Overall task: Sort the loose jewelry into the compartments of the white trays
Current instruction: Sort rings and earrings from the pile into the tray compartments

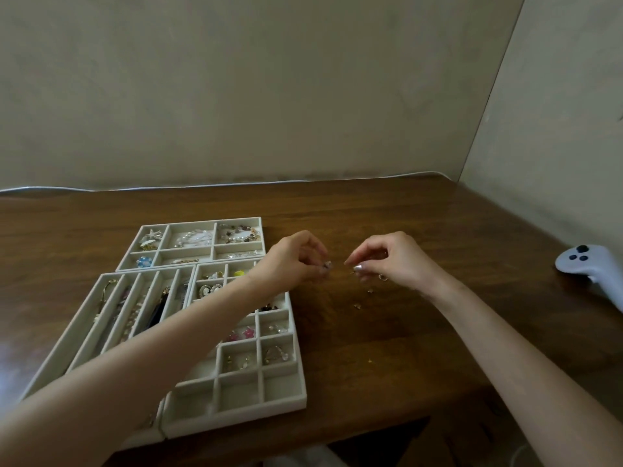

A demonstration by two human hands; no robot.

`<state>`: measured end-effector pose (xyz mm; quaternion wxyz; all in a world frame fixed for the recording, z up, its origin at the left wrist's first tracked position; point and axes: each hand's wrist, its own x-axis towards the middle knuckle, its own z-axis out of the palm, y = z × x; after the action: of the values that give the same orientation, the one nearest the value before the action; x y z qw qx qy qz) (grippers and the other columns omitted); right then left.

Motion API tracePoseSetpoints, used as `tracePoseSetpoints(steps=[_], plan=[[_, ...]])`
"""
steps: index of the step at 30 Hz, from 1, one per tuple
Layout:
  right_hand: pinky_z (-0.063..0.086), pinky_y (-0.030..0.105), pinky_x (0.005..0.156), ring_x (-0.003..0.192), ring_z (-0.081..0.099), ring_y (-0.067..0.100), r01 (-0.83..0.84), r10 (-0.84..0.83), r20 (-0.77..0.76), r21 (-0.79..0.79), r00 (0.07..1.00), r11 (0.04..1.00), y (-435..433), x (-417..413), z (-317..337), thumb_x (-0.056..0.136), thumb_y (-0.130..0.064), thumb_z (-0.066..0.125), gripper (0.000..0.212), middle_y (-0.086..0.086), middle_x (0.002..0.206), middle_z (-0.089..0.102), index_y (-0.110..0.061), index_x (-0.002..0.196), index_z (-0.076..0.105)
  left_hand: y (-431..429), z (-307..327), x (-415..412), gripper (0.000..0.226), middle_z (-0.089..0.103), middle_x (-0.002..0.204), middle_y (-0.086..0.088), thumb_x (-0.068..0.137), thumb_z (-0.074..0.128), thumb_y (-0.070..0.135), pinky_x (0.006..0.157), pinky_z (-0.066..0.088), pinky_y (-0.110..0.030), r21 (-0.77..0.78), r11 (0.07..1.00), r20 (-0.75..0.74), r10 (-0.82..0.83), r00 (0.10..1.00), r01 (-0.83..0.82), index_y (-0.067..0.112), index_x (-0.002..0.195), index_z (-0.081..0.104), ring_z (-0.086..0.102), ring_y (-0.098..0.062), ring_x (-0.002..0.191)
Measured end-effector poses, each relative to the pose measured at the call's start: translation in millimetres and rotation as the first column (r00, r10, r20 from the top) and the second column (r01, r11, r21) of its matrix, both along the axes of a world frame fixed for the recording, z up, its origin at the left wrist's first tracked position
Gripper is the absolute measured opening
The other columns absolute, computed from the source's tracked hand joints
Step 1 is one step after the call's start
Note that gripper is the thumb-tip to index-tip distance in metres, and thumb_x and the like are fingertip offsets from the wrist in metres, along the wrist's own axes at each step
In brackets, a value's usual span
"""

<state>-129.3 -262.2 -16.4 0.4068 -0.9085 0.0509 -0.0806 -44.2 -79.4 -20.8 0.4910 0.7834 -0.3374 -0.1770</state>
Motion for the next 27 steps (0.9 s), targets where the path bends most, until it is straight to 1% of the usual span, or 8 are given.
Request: tracePoseSetpoints(steps=[3, 7, 10, 14, 17, 21, 25, 27], plan=[[0.057, 0.028, 0.079, 0.078, 0.070, 0.010, -0.015, 0.014, 0.018, 0.026, 1.000, 1.000, 9.7, 0.4, 0.9, 0.085, -0.003, 0.065, 0.015, -0.001, 0.093, 0.069, -0.015, 0.085, 0.073, 20.6, 5.6, -3.1, 0.024, 0.068, 0.088, -0.005, 0.082, 0.065, 0.004, 0.077, 0.054, -0.028, 0.026, 0.999, 0.049, -0.031, 0.998, 0.029, 0.018, 0.102, 0.060, 0.067, -0.014, 0.080], [0.059, 0.029, 0.072, 0.076, 0.071, 0.013, -0.030, 0.028, 0.029, 0.085, 0.999, 0.996, 27.0, 1.3, 3.2, 0.083, -0.004, 0.067, 0.013, 0.002, 0.087, 0.071, -0.014, 0.089, 0.072, 51.1, 9.6, -10.5, 0.009, 0.070, 0.080, -0.002, 0.084, 0.063, 0.011, 0.068, 0.056, -0.021, 0.077, 0.997, 0.126, -0.026, 0.992, 0.016, 0.016, 0.091, 0.065, 0.068, -0.008, 0.072], [0.058, 0.025, 0.071, 0.076, 0.071, 0.012, -0.071, 0.068, 0.038, 0.077, 0.997, 0.995, 42.4, 1.8, 4.6, 0.083, -0.004, 0.067, 0.013, 0.001, 0.089, 0.070, -0.015, 0.088, 0.072, 73.6, 9.7, -15.1, 0.008, 0.071, 0.079, 0.004, 0.083, 0.065, 0.014, 0.063, 0.053, -0.014, 0.086, 0.996, 0.199, 0.002, 0.980, -0.019, 0.016, 0.090, 0.069, 0.068, -0.003, 0.069], [0.058, 0.025, 0.073, 0.077, 0.070, 0.013, -0.148, 0.144, 0.058, 0.072, 0.988, 0.986, 62.7, 1.5, 6.8, 0.081, -0.004, 0.069, 0.009, 0.001, 0.092, 0.068, -0.011, 0.084, 0.074, 101.9, 9.6, -17.9, 0.009, 0.070, 0.081, 0.008, 0.081, 0.069, 0.021, 0.069, 0.053, -0.019, 0.166, 0.985, 0.333, -0.013, 0.943, -0.045, 0.025, 0.088, 0.071, 0.064, -0.003, 0.074], [0.058, 0.028, 0.073, 0.078, 0.070, 0.015, -0.201, 0.195, 0.064, 0.096, 0.979, 0.975, 78.2, 2.6, 7.1, 0.081, 0.000, 0.069, 0.011, 0.002, 0.091, 0.068, -0.009, 0.083, 0.074, 119.5, 9.8, -20.8, 0.011, 0.068, 0.077, 0.008, 0.080, 0.070, 0.021, 0.071, 0.053, -0.023, 0.200, 0.979, 0.350, -0.023, 0.936, -0.051, 0.029, 0.087, 0.069, 0.063, -0.004, 0.073], [0.058, 0.029, 0.076, 0.082, 0.068, 0.011, -0.261, 0.258, 0.050, 0.055, 0.965, 0.964, 96.1, 4.8, 7.0, 0.078, -0.005, 0.073, 0.019, -0.001, 0.088, 0.071, -0.022, 0.087, 0.071, 136.7, 9.0, -26.2, 0.019, 0.064, 0.070, 0.008, 0.078, 0.072, 0.014, 0.064, 0.052, -0.020, 0.217, 0.974, 0.353, -0.014, 0.935, -0.067, 0.030, 0.082, 0.062, 0.060, -0.001, 0.064], [0.058, 0.032, 0.077, 0.084, 0.069, 0.016, -0.290, 0.288, 0.043, 0.078, 0.957, 0.954, 108.5, 5.9, 6.9, 0.081, -0.001, 0.070, 0.023, 0.003, 0.090, 0.070, -0.020, 0.093, 0.069, 150.3, 10.3, -29.8, 0.013, 0.070, 0.076, 0.009, 0.077, 0.073, 0.012, 0.074, 0.055, -0.022, 0.275, 0.960, 0.316, -0.046, 0.948, -0.045, 0.022, 0.081, 0.065, 0.066, 0.000, 0.071], [0.058, 0.033, 0.079, 0.084, 0.069, 0.016, -0.300, 0.298, 0.036, 0.080, 0.954, 0.951, 114.4, 5.9, 7.2, 0.081, 0.001, 0.068, 0.024, 0.003, 0.092, 0.070, -0.020, 0.094, 0.069, 156.2, 11.1, -30.9, 0.013, 0.070, 0.077, 0.011, 0.079, 0.071, 0.012, 0.075, 0.054, -0.017, 0.328, 0.944, 0.326, -0.073, 0.943, -0.040, 0.024, 0.082, 0.065, 0.066, 0.003, 0.073]])
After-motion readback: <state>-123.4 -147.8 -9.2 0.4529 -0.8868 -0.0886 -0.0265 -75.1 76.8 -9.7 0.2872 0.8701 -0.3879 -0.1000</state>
